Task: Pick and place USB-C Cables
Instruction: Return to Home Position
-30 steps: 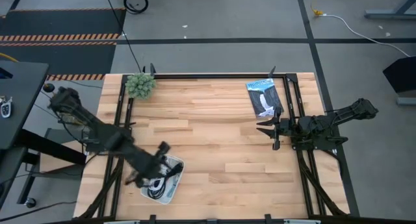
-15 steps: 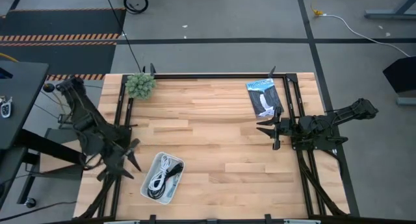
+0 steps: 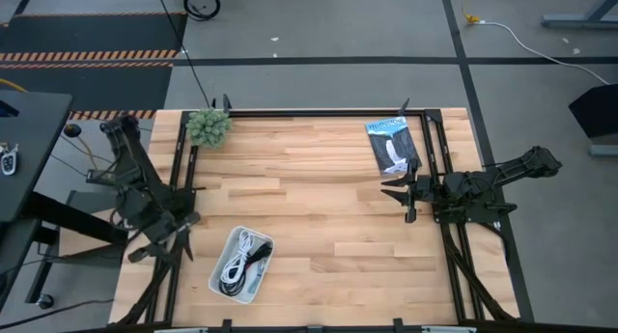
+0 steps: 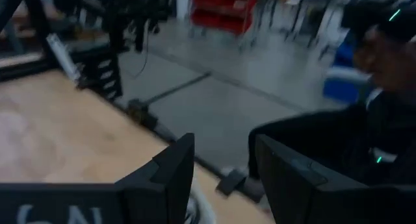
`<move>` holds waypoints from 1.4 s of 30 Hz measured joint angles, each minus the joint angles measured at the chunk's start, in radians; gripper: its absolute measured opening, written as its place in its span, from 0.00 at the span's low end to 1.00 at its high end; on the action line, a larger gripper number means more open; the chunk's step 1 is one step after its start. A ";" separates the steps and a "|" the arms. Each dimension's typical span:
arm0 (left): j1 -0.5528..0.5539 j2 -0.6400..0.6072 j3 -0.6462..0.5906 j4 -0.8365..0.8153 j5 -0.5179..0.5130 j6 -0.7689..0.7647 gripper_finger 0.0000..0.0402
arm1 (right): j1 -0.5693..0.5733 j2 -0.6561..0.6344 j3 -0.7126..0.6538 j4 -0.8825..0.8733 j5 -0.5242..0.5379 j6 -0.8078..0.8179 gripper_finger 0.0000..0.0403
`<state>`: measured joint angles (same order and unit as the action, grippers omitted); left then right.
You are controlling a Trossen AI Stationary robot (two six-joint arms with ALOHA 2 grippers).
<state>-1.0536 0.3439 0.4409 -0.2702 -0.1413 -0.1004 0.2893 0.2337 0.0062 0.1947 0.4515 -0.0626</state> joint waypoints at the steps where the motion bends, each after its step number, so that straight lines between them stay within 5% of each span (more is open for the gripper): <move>1: -0.009 -0.009 -0.038 0.062 0.001 -0.006 0.43 | 0.000 0.000 0.000 0.000 0.000 0.000 0.24; 12: -0.058 -0.018 -0.320 0.459 0.018 -0.050 0.43 | 0.000 0.000 0.000 0.000 0.000 0.000 0.24; 19: -0.058 -0.019 -0.335 0.374 0.179 -0.102 0.43 | 0.000 0.000 0.000 0.000 0.000 0.000 0.24; 34: -0.058 -0.019 -0.335 0.139 0.170 -0.147 0.43 | 0.000 0.000 0.000 0.000 0.000 0.000 0.24; 42: -0.058 -0.017 -0.335 0.142 0.146 -0.099 0.43 | 0.000 0.000 0.000 0.000 0.000 0.000 0.24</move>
<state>-1.1112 0.3267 0.1062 -0.1280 0.0046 -0.1992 0.2893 0.2337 0.0059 0.1947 0.4515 -0.0624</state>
